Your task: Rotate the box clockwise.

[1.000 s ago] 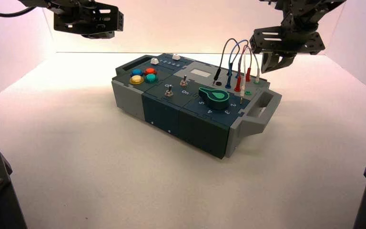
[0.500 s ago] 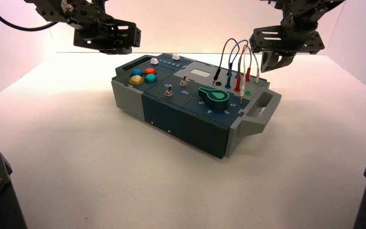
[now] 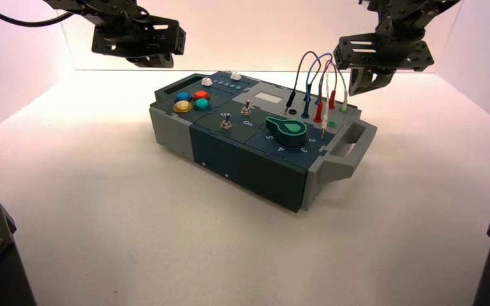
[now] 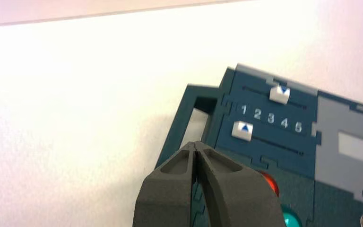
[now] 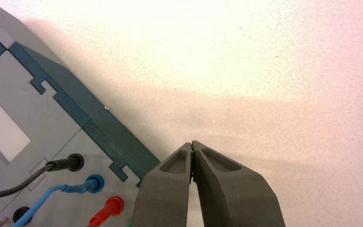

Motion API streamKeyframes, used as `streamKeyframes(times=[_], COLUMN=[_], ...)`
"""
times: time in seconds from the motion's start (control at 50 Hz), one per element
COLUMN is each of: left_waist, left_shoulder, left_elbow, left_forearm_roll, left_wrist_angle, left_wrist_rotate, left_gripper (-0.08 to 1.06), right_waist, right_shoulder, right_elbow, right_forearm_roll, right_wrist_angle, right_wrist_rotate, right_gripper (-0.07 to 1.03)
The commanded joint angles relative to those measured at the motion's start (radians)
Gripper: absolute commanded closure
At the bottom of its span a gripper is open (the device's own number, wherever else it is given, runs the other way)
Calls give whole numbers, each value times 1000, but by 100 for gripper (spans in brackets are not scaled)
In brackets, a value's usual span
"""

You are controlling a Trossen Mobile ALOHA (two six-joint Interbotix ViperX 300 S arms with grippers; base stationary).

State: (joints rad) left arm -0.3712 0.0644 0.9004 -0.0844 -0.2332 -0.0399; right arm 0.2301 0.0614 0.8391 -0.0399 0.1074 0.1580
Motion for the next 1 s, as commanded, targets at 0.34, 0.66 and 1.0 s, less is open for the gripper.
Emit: streamKeyframes(times=[0.34,0.66,1.0], left_waist=[-2,-2,-2], left_shoulder=[40,115,137], left_elbow=[-40,-86,-109], left_forearm_roll=[3,3,3], left_wrist_angle=[25,25,23], left_wrist_rotate=[2,2,2], left_gripper=[101,101,101], right_waist=[-2,0,0], right_shoulder=[-12,-11,-6], right_elbow=[-23,-23,-25], right_forearm_roll=[2,2,0], right_wrist_angle=[-6,0,0], right_wrist_rotate=[-3,-2,-2], right_gripper=[98,98,98])
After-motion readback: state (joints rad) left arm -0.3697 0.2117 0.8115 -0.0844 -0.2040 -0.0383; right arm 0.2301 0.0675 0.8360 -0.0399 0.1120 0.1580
